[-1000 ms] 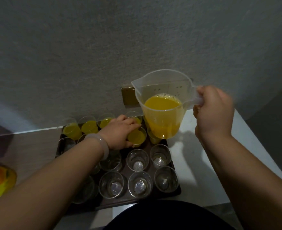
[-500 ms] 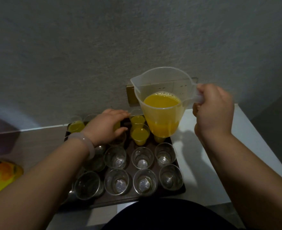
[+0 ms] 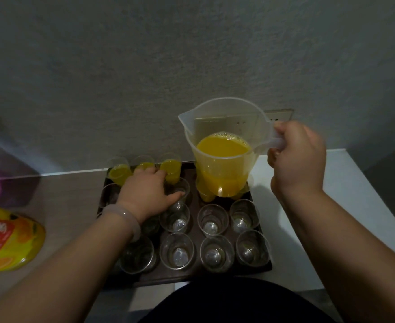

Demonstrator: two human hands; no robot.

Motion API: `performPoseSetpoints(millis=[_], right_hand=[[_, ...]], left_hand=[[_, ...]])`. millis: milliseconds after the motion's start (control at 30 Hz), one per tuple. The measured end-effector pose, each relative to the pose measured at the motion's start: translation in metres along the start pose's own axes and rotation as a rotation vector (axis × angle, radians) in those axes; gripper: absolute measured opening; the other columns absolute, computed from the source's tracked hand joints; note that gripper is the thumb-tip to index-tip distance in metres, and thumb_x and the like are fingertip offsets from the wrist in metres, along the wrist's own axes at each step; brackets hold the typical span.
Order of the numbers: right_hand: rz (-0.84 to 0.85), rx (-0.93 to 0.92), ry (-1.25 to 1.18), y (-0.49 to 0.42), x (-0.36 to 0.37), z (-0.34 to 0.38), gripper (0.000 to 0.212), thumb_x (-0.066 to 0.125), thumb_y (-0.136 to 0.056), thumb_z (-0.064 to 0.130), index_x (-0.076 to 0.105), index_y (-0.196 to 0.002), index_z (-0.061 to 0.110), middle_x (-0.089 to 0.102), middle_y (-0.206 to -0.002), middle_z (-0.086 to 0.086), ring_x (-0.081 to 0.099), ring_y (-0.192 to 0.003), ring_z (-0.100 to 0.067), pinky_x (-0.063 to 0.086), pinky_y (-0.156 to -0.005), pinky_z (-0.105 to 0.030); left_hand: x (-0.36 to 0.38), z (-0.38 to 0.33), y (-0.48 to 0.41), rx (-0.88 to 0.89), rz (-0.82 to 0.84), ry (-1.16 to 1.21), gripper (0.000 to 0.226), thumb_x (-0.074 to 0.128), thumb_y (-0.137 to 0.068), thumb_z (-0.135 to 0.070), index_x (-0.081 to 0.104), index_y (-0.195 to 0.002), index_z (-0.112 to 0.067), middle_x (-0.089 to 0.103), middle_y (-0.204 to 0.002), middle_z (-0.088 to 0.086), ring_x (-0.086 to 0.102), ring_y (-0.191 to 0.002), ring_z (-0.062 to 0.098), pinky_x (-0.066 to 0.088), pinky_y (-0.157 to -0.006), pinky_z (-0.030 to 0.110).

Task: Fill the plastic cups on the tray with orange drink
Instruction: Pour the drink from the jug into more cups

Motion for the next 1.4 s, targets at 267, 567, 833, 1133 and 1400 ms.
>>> performPoseSetpoints(millis=[267, 567, 833, 1133, 1400], right_hand=[[0.007, -0.07, 0.058, 0.003, 0.004, 0.0, 0.027, 0.051, -0.076, 0.02, 0.05, -0.053, 0.005, 0.042, -0.047, 0.01, 0.035, -0.05, -0.009, 0.027, -0.049, -0.029], [-0.001, -0.119, 0.152, -0.001, 0.003, -0.002, 0.026, 0.051, -0.083, 0.012, 0.057, -0.061, -0.001, 0.039, -0.051, 0.004, 0.037, -0.047, -0.003, 0.029, -0.044, -0.019], [-0.011, -0.05, 0.074, -0.004, 0.003, -0.003, 0.035, 0.053, -0.079, 0.016, 0.052, -0.045, 0.022, 0.04, -0.046, 0.01, 0.034, -0.048, -0.007, 0.026, -0.049, -0.03], [0.017, -0.159, 0.232, -0.009, 0.003, -0.005, 0.017, 0.049, -0.085, -0.005, 0.054, -0.079, -0.019, 0.044, -0.049, 0.011, 0.039, -0.047, -0.002, 0.028, -0.041, -0.015], [0.063, -0.162, 0.263, -0.013, 0.004, 0.006, 0.023, 0.053, -0.085, 0.008, 0.057, -0.068, -0.006, 0.041, -0.055, 0.001, 0.039, -0.048, -0.006, 0.03, -0.045, -0.022]], left_hand=[[0.004, -0.011, -0.007, -0.11, 0.039, 0.012, 0.071, 0.056, -0.072, -0.074, 0.054, -0.114, -0.017, 0.059, -0.112, 0.005, 0.054, -0.106, 0.026, 0.049, -0.081, 0.036], [0.002, -0.016, -0.009, -0.086, 0.011, -0.032, 0.07, 0.057, -0.074, -0.069, 0.046, -0.124, -0.021, 0.062, -0.107, 0.003, 0.053, -0.105, 0.026, 0.049, -0.078, 0.036], [0.002, -0.018, -0.007, -0.057, 0.011, -0.073, 0.064, 0.054, -0.075, -0.069, 0.052, -0.119, -0.022, 0.062, -0.108, 0.003, 0.051, -0.107, 0.026, 0.045, -0.08, 0.036], [-0.007, -0.018, -0.002, -0.041, -0.055, 0.057, 0.071, 0.058, -0.074, -0.065, 0.047, -0.13, -0.021, 0.062, -0.113, 0.003, 0.051, -0.111, 0.027, 0.049, -0.085, 0.038], [-0.042, -0.005, 0.008, 0.01, -0.105, 0.359, 0.068, 0.073, -0.069, -0.05, 0.054, -0.126, -0.019, 0.062, -0.112, 0.0, 0.06, -0.102, 0.019, 0.047, -0.083, 0.027]])
Point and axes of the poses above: each hand's wrist, its own y-axis away from the middle knuckle, its own x-axis out of the palm, z = x × y, the point moved 4 cm from there along -y, towards the middle knuckle
